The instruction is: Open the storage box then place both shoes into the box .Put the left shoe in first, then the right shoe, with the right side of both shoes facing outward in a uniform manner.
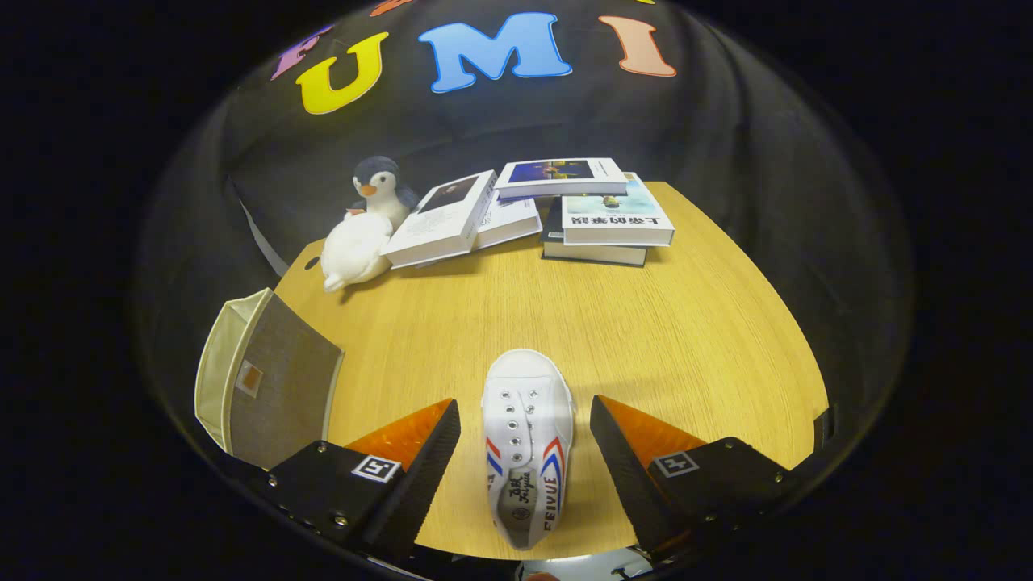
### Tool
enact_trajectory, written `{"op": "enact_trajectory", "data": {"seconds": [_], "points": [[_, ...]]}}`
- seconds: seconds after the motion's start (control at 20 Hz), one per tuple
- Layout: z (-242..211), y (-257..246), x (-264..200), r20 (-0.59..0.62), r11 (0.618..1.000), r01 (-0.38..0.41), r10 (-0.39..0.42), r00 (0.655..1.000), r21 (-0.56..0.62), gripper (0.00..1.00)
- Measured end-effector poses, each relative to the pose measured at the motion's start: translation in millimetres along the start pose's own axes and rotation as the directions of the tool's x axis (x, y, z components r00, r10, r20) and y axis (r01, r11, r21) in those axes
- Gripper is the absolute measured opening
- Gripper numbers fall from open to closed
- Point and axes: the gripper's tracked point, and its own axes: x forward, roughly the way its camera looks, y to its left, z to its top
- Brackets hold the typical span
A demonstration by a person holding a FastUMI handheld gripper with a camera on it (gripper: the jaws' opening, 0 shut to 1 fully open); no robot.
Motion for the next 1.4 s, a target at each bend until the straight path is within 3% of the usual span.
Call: {"op": "enact_trajectory", "data": {"seconds": [0.4, 0.9, 1.05, 1.2, 1.3, 1.4], "points": [[-48, -39, 29, -0.141, 0.997, 0.060, -0.068, 0.988, -0.054, 0.98], [-70, -27, 54, -0.242, 1.000, 0.019, -0.023, 0.970, -0.022, 0.98], [-73, -22, 57, -0.251, 1.000, -0.019, 0.022, 0.968, 0.012, 0.93], [-72, -12, 60, -0.255, 0.993, -0.068, 0.089, 0.963, 0.091, 0.77], [-72, -14, 53, -0.253, 0.995, -0.042, 0.063, 0.965, 0.089, 0.48], [-73, -12, 55, -0.260, 0.997, -0.029, 0.048, 0.964, 0.078, 0.48]]}}
